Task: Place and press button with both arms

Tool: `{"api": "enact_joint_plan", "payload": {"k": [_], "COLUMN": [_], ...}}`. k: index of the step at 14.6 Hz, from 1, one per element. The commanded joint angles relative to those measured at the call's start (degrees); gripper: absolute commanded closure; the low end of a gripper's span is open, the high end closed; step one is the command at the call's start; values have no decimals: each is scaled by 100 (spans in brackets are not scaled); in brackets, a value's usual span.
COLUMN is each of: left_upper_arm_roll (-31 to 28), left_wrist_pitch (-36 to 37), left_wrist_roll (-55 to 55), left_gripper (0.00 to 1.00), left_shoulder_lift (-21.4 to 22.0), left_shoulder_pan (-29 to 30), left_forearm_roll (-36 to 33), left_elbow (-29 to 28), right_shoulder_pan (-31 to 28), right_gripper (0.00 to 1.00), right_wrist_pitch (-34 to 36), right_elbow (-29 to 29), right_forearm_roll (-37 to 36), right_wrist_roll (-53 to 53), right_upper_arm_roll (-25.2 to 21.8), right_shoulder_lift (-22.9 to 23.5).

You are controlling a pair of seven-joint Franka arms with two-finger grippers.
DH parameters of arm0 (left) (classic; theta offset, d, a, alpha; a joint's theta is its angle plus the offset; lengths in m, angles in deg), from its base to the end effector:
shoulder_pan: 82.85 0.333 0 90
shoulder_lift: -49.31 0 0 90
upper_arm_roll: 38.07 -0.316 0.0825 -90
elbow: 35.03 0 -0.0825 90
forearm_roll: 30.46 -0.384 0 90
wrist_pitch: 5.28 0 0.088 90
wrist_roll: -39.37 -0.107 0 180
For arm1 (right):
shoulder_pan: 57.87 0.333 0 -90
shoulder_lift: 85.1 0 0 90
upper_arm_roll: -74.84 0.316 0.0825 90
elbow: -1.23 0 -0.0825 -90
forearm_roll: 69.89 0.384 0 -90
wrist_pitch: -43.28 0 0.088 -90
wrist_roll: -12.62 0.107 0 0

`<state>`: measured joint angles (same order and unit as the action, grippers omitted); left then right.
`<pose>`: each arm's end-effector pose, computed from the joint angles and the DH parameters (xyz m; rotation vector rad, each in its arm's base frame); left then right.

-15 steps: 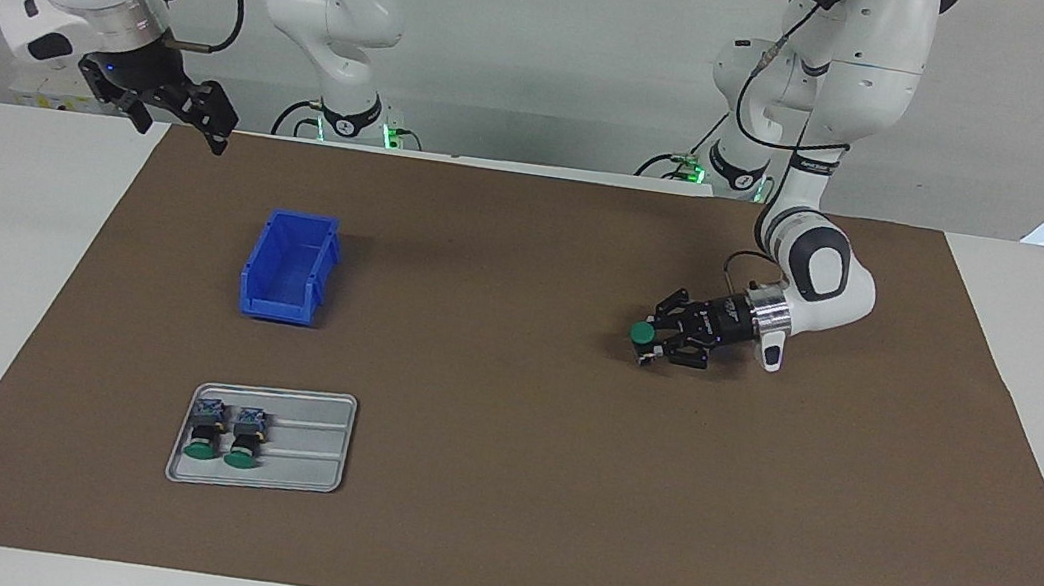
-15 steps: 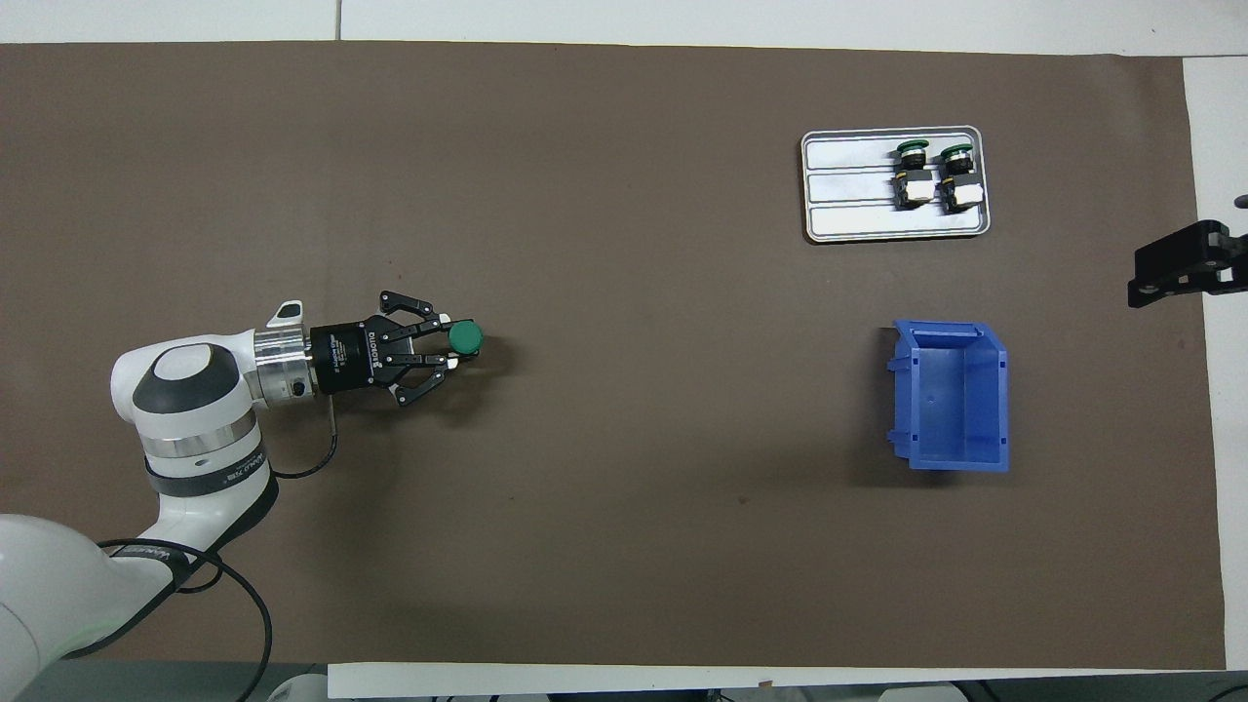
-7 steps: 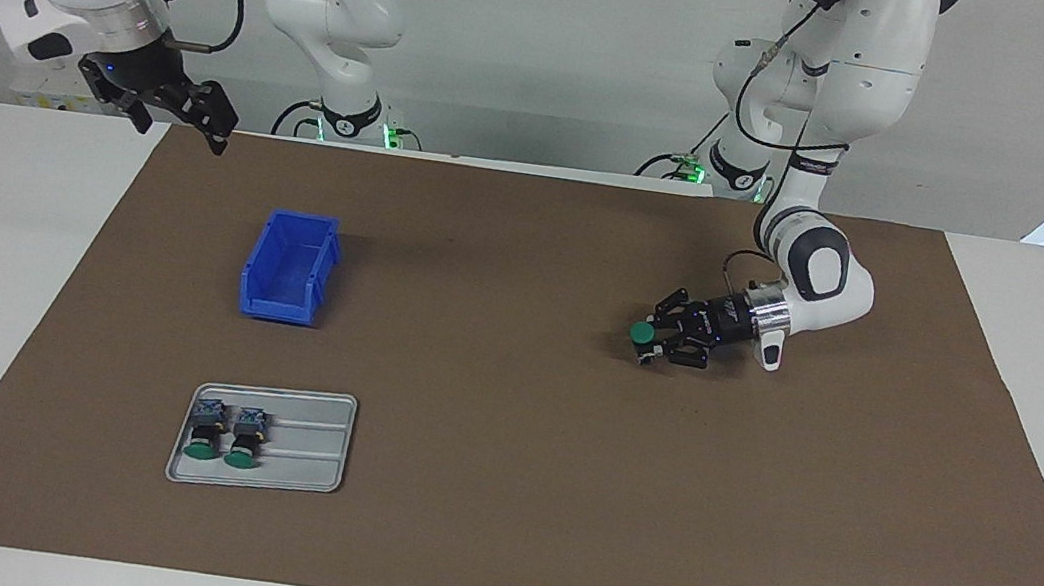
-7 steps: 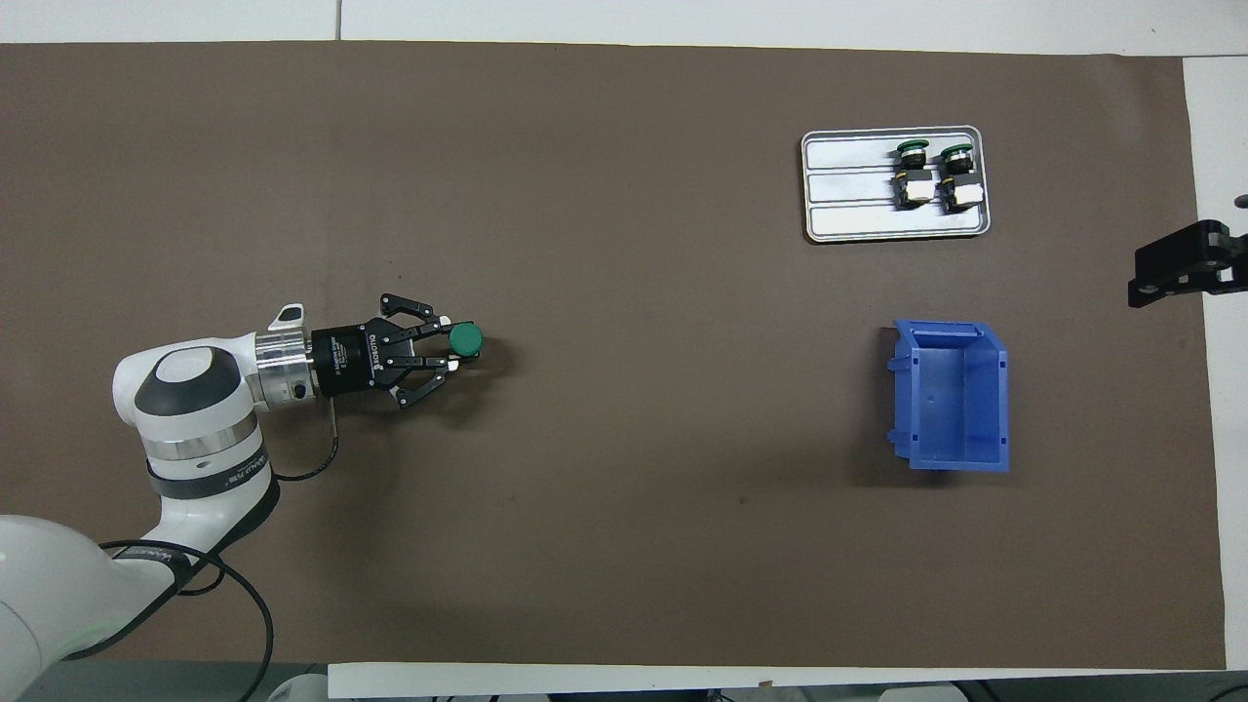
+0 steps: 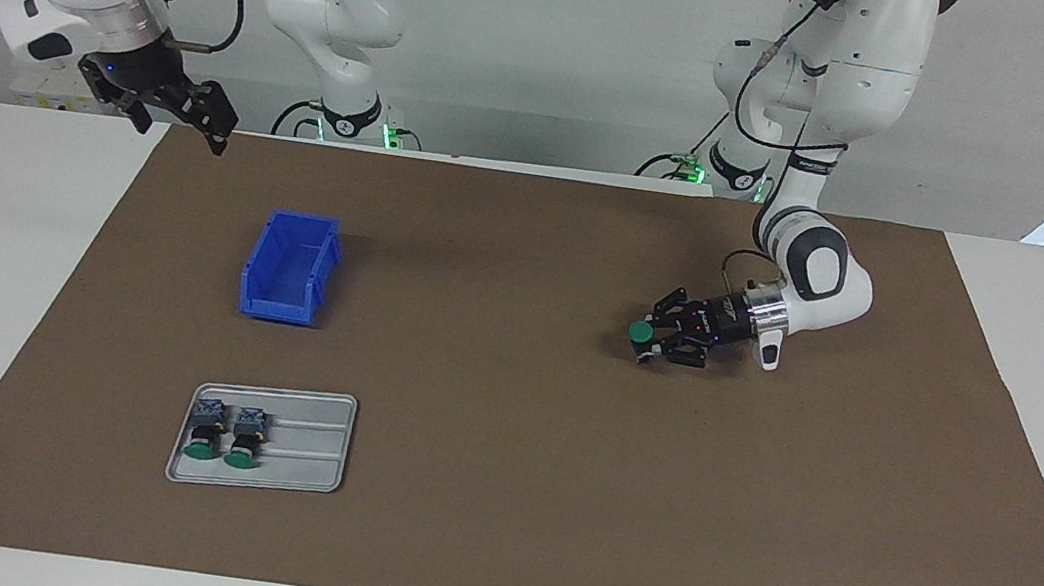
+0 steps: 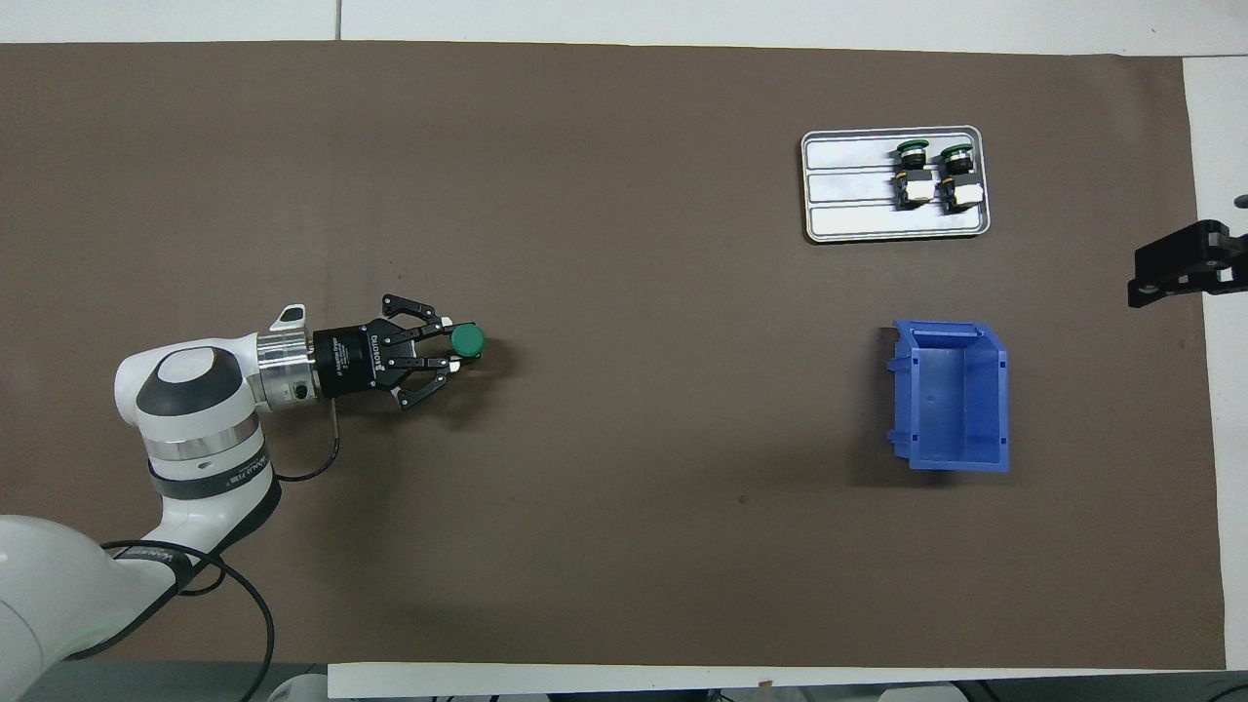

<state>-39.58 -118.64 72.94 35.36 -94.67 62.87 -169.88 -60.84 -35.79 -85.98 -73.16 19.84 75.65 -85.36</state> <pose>0.4734 -0.1501 0.2302 1.3623 1.4994 -0.9899 0.5320 -0.0270 0.6343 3.0607 -0.2618 -0.2075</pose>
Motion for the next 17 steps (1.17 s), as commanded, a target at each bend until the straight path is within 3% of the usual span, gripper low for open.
{"api": "enact_joint_plan", "payload": {"k": [1, 11, 12, 14, 17], "left_upper_arm_roll": [-17, -17, -17, -25, -25], "left_wrist_pitch": [15, -20, -20, -3, 24], "left_wrist_roll": [-96, -43, -43, -61, -52], "left_gripper": [68, 61, 56, 2, 0], "left_shoulder_lift": [86, 86, 86, 95, 103], "left_shoulder_pan": [4, -5, 4, 13, 30], "left_forearm_roll": [151, 151, 151, 151, 151], "left_elbow": [-120, -120, -129, -129, -129], "right_shoulder_pan": [-28, -28, -28, -28, -28], "right_gripper": [1, 1, 1, 1, 1], "right_wrist_pitch": [-4, -4, -4, -4, -4], "right_elbow": [-129, -129, -129, -129, -129], "right_forearm_roll": [81, 81, 73, 81, 81], "right_wrist_roll": [-142, -142, -142, -142, -142], "right_upper_arm_roll": [-10, -10, -10, -10, -10], "right_shoulder_lift": [-105, -105, -105, -105, -105]}}
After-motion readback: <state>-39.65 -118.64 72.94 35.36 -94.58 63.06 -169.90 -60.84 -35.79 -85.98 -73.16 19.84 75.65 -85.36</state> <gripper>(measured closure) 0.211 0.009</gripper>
